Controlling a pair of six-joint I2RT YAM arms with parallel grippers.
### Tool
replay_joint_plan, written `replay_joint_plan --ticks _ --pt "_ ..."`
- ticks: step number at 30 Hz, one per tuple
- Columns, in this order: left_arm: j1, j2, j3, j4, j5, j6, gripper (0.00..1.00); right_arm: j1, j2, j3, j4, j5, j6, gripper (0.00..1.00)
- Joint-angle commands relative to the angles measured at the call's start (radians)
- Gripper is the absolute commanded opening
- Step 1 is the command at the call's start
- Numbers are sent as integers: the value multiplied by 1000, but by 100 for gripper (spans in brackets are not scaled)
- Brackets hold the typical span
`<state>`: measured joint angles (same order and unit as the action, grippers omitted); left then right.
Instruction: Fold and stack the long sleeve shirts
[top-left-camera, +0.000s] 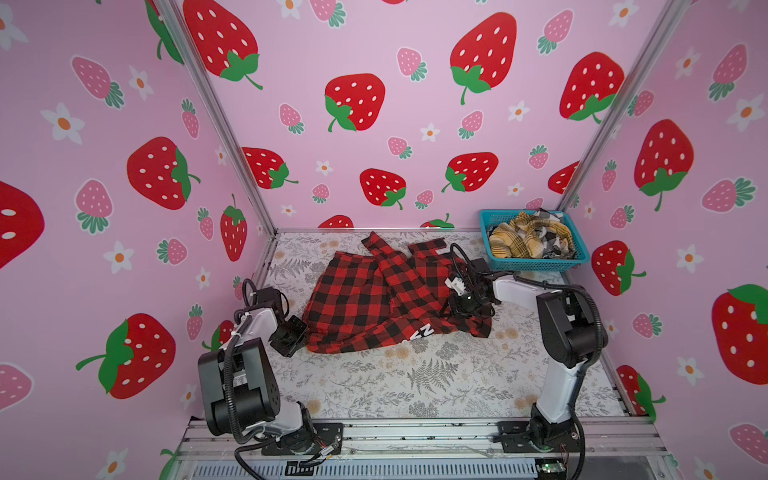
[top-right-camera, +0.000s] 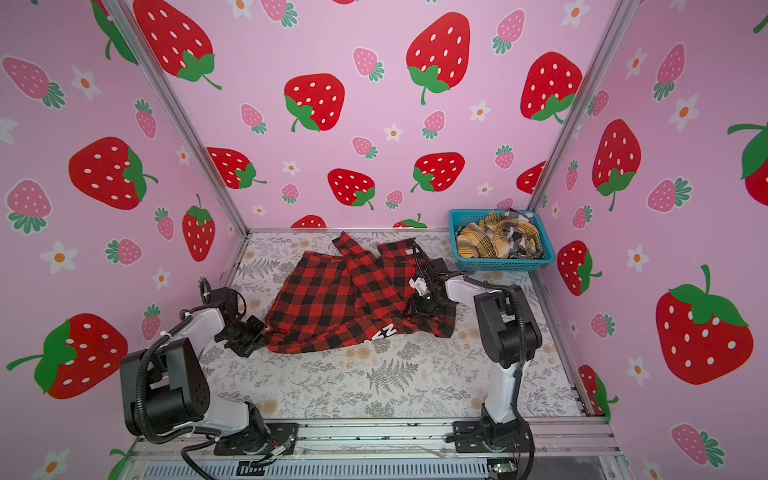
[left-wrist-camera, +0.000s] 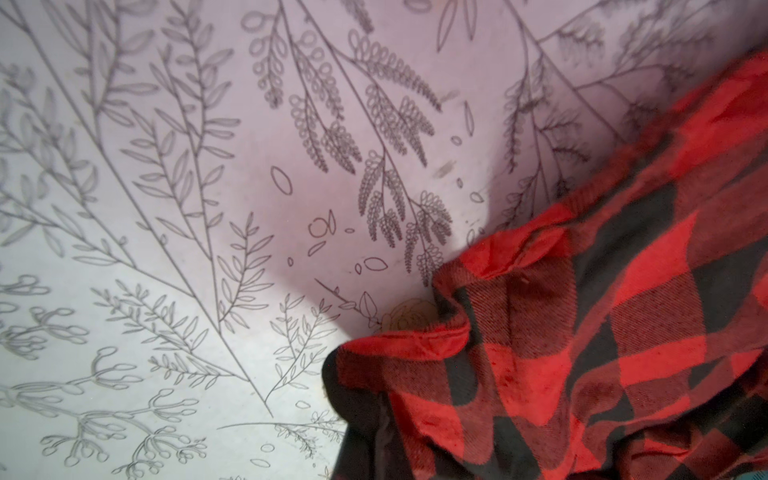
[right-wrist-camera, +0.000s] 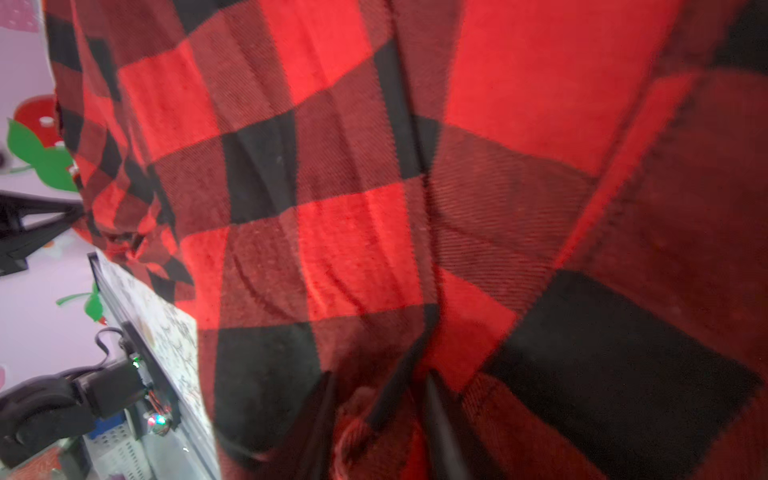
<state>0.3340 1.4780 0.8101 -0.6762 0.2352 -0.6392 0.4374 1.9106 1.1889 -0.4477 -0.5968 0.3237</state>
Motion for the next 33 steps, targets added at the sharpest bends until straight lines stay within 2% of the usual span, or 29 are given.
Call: replay_joint_plan --ticks 1,3,4,7,10,13,16,18,21,23,24,26,29,31,33 --pt "6 14 26 -2 -14 -2 0 6 -42 33 -16 -36 -17 16" --pt "5 16 27 -1 -19 -8 0 5 -59 48 -16 -42 -21 2" --pt "6 20 33 3 -17 -14 0 4 -72 63 -20 -31 -21 0" --pt "14 44 127 -12 -24 -29 0 -13 -110 144 -2 21 -28 0" --pt "9 88 293 -4 -43 -70 0 -45 -82 313 39 55 -29 0" --pt "12 202 590 -39 -82 -128 0 -94 25 597 103 76 10 0" --pt "24 314 981 -101 -92 -225 0 -151 129 929 211 50 103 0" --pt "25 368 1231 -156 -148 -276 0 -177 154 1081 311 43 157 0" --pt "31 466 1611 -284 -197 -321 0 -208 107 1131 469 50 196 0" --pt "36 506 1768 -343 -192 -339 0 -220 51 1081 532 51 185 0" --pt "37 501 1790 -355 -184 -343 0 -223 17 1035 556 39 172 0" --pt "36 439 1713 -351 -171 -337 0 -226 -49 924 564 13 147 0" --pt "31 210 1302 -205 -146 -343 0 -223 -213 610 622 -3 126 0" --pt "26 46 978 -119 -138 -340 0 -223 -348 337 693 40 134 0" --pt "12 -62 737 -103 -143 -298 0 -222 -484 47 742 68 154 0"
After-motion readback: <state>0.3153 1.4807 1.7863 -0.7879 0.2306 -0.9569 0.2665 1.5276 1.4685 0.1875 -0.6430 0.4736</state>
